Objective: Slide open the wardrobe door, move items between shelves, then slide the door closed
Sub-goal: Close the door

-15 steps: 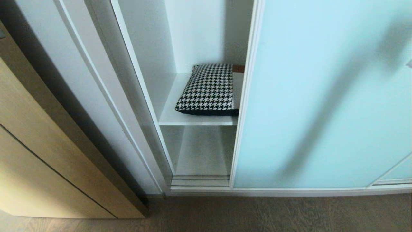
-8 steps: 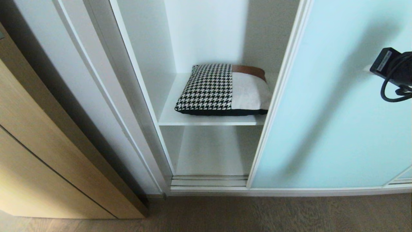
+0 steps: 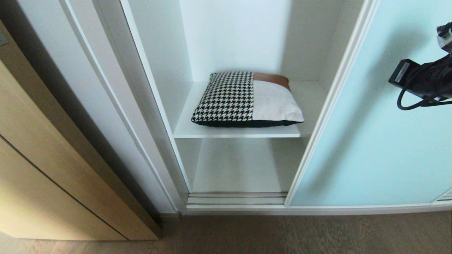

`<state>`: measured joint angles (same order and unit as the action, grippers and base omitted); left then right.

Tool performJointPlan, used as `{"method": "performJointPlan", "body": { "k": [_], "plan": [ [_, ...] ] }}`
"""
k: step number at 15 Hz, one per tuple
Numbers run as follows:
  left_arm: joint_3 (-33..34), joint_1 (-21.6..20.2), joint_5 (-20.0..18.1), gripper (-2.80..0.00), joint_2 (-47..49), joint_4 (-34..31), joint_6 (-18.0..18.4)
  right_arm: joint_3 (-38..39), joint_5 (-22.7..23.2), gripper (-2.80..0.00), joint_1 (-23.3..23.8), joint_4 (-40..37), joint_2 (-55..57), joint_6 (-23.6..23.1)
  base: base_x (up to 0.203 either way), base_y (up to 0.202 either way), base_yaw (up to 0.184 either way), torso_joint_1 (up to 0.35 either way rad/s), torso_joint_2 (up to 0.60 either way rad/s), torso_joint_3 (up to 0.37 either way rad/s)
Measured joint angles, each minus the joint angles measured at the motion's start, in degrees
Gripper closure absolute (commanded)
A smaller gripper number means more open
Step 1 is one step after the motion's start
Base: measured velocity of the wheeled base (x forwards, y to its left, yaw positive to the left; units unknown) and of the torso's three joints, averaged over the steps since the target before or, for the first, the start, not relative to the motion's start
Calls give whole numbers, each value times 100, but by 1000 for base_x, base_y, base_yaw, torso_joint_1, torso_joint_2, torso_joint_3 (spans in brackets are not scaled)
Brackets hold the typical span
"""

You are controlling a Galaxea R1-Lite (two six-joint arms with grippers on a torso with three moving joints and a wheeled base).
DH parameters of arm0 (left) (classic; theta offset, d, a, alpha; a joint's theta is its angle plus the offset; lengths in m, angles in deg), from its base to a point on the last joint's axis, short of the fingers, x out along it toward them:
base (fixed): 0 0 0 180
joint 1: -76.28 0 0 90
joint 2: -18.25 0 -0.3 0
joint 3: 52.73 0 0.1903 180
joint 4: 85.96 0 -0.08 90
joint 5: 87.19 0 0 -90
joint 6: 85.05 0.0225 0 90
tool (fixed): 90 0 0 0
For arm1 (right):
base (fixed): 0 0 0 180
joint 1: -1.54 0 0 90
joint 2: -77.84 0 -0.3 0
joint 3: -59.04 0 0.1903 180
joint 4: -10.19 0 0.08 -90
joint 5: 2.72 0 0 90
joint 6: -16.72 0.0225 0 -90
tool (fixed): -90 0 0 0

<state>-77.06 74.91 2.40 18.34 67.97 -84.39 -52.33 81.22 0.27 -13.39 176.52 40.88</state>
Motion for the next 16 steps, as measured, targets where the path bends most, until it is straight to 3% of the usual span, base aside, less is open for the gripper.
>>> {"method": "performJointPlan", "body": {
  "k": [11, 16],
  "plan": [
    [0, 0, 0, 0, 0, 0, 5, -34, -619, 0, -1292, 71, 104, -34, 0, 0, 0, 0, 0, 0],
    [0, 0, 0, 0, 0, -2, 3, 186, -623, 0, -1843, 22, -95, -95, 0, 0, 0, 0, 0, 0]
  ]
}}
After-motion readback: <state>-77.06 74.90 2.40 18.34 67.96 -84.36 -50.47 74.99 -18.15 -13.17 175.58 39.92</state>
